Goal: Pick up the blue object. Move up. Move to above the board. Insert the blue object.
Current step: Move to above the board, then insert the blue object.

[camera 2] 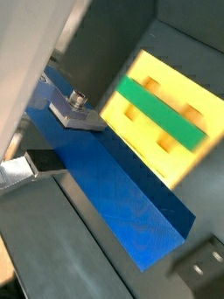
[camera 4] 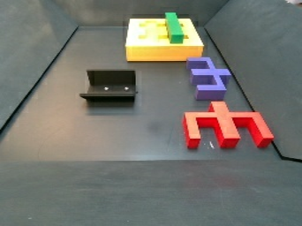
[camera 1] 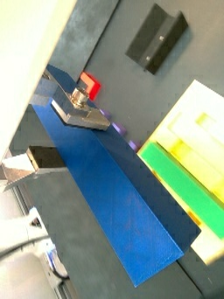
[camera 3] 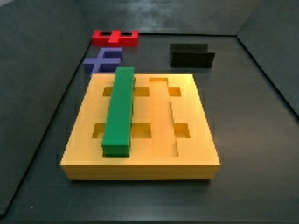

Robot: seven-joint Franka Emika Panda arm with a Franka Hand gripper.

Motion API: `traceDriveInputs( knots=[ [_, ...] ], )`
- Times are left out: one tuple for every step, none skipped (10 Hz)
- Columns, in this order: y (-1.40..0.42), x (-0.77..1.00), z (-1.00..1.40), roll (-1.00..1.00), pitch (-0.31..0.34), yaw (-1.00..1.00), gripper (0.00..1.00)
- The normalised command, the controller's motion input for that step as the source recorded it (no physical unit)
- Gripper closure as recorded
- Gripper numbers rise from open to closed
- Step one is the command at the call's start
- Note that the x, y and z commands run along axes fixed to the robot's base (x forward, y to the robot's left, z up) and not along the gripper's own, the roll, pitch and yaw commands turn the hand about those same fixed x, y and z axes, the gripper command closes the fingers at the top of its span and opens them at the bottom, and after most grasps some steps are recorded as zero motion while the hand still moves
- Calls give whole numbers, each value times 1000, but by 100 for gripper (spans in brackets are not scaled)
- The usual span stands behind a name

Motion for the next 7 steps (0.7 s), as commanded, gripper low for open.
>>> traceDriveInputs(
  knots=[
    [-344,26,66,11,120,8,100],
    [0,0,-229,0,-133,0,100],
    [-31,60,-589,51,-219,6,100],
    [-106,366,-723,131,-199,69,100],
    [-109,486,-754,161,-156,117,100],
    [-160,457,-714,181,-173,114,100],
    [-317,491,-611,279,-136,77,100]
  ],
)
